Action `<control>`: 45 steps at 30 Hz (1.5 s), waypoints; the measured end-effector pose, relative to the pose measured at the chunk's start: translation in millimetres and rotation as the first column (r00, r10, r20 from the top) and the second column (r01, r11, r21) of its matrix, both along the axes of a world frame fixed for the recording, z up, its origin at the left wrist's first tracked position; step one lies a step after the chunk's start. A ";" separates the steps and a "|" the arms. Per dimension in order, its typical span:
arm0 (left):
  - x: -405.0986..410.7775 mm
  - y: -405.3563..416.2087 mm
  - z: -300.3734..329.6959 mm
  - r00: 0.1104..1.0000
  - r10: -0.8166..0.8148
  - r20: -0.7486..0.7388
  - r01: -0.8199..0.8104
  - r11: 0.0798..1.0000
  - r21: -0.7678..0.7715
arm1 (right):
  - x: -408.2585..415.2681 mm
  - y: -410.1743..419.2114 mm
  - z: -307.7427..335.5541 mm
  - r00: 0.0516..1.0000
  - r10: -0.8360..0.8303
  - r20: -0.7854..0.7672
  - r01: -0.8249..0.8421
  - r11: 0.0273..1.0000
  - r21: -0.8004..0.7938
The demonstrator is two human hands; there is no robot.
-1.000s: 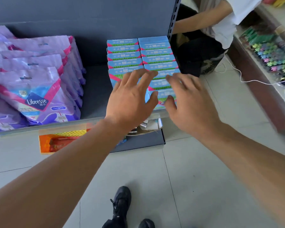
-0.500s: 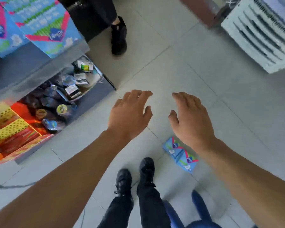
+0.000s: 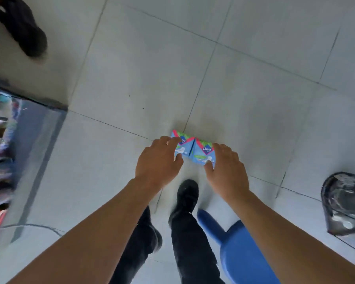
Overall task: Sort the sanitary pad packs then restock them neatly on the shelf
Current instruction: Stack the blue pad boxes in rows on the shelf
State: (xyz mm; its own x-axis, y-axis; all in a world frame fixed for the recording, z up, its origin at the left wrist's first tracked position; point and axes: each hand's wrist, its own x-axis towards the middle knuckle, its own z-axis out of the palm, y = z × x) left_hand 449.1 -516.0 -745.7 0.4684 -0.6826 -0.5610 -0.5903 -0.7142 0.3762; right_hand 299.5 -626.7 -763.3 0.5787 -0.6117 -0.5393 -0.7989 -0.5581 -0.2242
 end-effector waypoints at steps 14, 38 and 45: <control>-101.7 -59.7 -310.0 0.838 0.346 -0.421 -0.342 0.936 0.088 | -74.1 -22.8 -286.5 0.789 -0.614 -0.019 0.578 0.731 0.363; 101.6 37.4 42.6 0.379 0.641 -0.668 -0.925 0.293 -0.243 | 174.6 -11.6 62.0 0.806 -0.338 0.487 0.120 0.898 0.424; 170.5 157.5 145.2 0.280 0.745 -0.606 -0.885 -0.045 -0.464 | 296.3 87.8 158.4 0.770 -0.055 0.636 -0.290 0.857 0.425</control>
